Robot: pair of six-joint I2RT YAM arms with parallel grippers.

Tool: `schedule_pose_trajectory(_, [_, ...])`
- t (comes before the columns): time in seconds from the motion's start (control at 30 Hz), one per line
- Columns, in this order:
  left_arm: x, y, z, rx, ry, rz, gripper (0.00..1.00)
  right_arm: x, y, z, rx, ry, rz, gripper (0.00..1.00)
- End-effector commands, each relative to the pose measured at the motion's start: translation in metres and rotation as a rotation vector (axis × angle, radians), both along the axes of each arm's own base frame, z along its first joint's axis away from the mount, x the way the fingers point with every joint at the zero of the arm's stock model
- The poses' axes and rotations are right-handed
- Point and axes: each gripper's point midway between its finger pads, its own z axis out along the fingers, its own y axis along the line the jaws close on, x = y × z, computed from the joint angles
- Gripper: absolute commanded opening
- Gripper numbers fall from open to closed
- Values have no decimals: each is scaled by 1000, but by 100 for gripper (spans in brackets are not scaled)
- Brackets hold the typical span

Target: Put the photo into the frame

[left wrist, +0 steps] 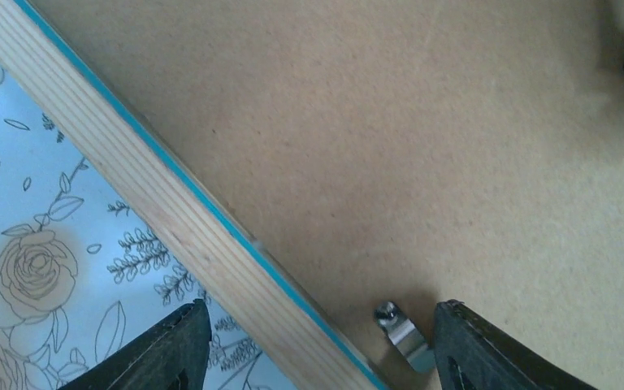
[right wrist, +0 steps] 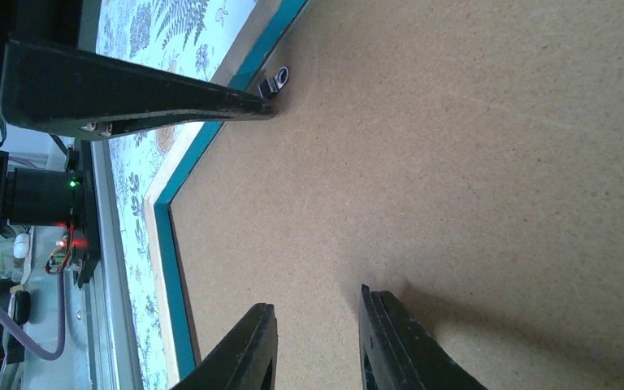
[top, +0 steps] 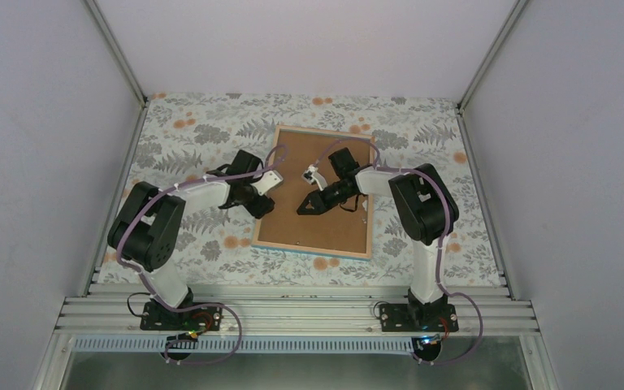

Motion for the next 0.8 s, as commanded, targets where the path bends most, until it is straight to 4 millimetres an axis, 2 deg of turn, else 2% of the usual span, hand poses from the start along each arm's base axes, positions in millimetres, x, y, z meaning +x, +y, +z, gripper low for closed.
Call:
schedule_pose_trajectory(0.0, [-31, 26, -18, 133, 75, -79, 68, -15, -31, -62, -234, 33, -22, 28])
schedule_pose_trajectory(0.13, [-23, 35, -19, 159, 77, -58, 56, -15, -31, -62, -239, 27, -19, 28])
schedule_pose_trajectory(0.27, [-15, 25, -16, 112, 87, -68, 37, -15, -31, -62, -238, 25, -15, 27])
schedule_pose_trajectory(0.4, [-13, 15, -14, 54, 113, -75, 26, -15, -31, -64, -238, 26, -9, 27])
schedule_pose_trajectory(0.57, [-9, 7, 5, -15, 74, -55, 27, -17, -30, -65, -237, 28, 0, 26])
schedule_pose_trajectory(0.67, [10, 4, 24, -70, 3, -33, 36, -18, -28, -63, -230, 25, 7, 26])
schedule_pose_trajectory(0.77, [40, -7, 42, -104, -75, -33, 43, -18, -26, -56, -206, 22, 14, 27])
